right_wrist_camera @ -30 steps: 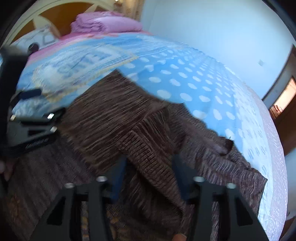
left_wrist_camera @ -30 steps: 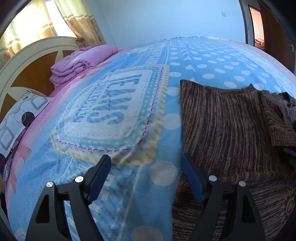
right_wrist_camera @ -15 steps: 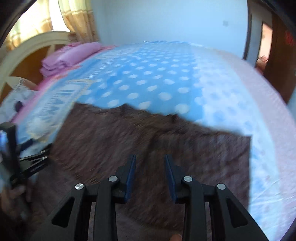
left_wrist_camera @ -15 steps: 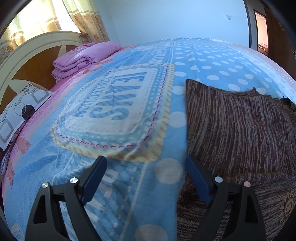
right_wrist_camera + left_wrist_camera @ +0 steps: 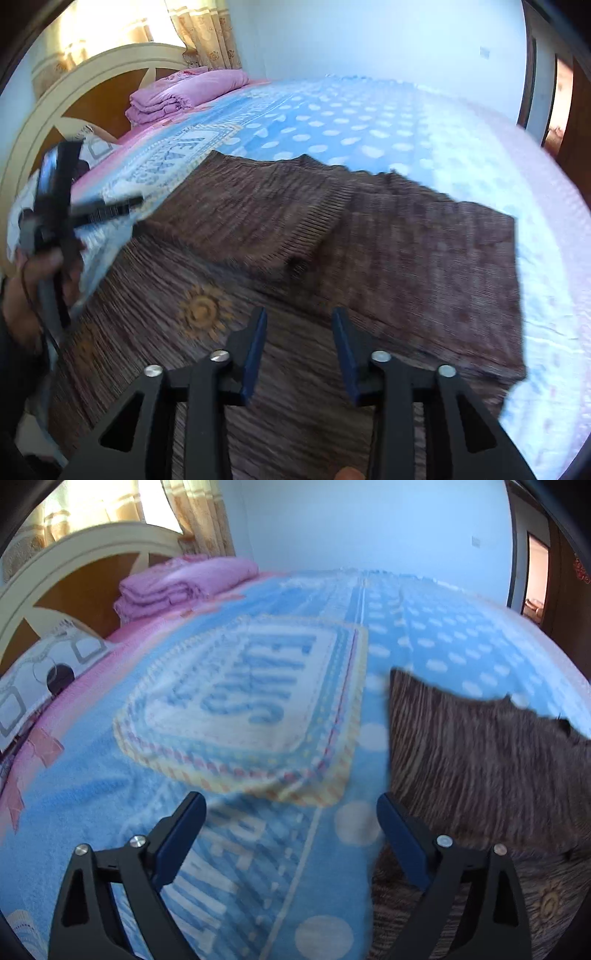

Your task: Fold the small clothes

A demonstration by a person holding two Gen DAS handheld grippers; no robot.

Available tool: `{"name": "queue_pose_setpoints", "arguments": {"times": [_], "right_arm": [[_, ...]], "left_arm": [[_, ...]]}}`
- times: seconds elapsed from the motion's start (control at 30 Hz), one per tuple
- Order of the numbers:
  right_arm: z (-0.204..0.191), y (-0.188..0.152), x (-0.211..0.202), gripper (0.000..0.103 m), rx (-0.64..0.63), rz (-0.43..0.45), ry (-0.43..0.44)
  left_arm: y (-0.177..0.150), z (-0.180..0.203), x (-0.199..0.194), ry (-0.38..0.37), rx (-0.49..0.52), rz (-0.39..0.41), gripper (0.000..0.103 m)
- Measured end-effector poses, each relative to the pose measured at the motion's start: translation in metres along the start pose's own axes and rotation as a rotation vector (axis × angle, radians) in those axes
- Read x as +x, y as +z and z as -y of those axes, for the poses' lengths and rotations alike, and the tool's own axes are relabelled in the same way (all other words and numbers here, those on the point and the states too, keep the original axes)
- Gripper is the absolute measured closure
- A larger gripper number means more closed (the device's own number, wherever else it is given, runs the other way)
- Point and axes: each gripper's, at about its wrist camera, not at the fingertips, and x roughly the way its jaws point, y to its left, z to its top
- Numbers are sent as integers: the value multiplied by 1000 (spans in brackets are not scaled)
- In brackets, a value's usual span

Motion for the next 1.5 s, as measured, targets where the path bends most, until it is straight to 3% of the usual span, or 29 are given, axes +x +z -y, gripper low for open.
{"name": "queue_pose_setpoints", "arguments": {"times": [0.1,0.2,0.27,0.33,0.47,0.53,0.67,0.77,0.87,0.97,1.13,1.23,1.37,1.5], "right_arm": [[5,-9,-8,60,-5,15,-14],[5,-14,-12,60,-11,36,-17],[6,-18,-16,60,-12,45,-14],[9,-26,-20,60,-4,49,-6],[22,-37,-27,60,12,59,-7],[35,-37,-28,60,31,68,-14],[76,-21,-32,60,129,104,-126],[105,-6,-16,60,176,63,-198],[124,-6,8,60,195,-35,-275],[139,-17,5,59,230,-22,-310],[147,-29,-10,58,259,-12,-284],[140,-26,-31,56,247,76,-256],[152,-29,-4,56,261,-42,-250],[157,-32,-9,55,278,-18,-273]], "left_arm": [[19,25,-10,-35,70,38,0],[29,65,7,-21,177,-9,0],[30,88,29,49,244,-50,0],[24,98,46,182,320,-55,0],[25,72,55,182,217,-86,0],[21,66,53,171,206,-62,0],[18,63,50,196,221,-59,0],[13,63,50,215,205,-61,0],[10,62,45,234,188,-49,0],[9,60,43,236,186,-43,0],[7,59,38,239,180,-25,0],[1,53,16,189,150,-29,0],[-22,61,5,172,241,-16,0],[-22,54,4,149,204,-28,0]]}}
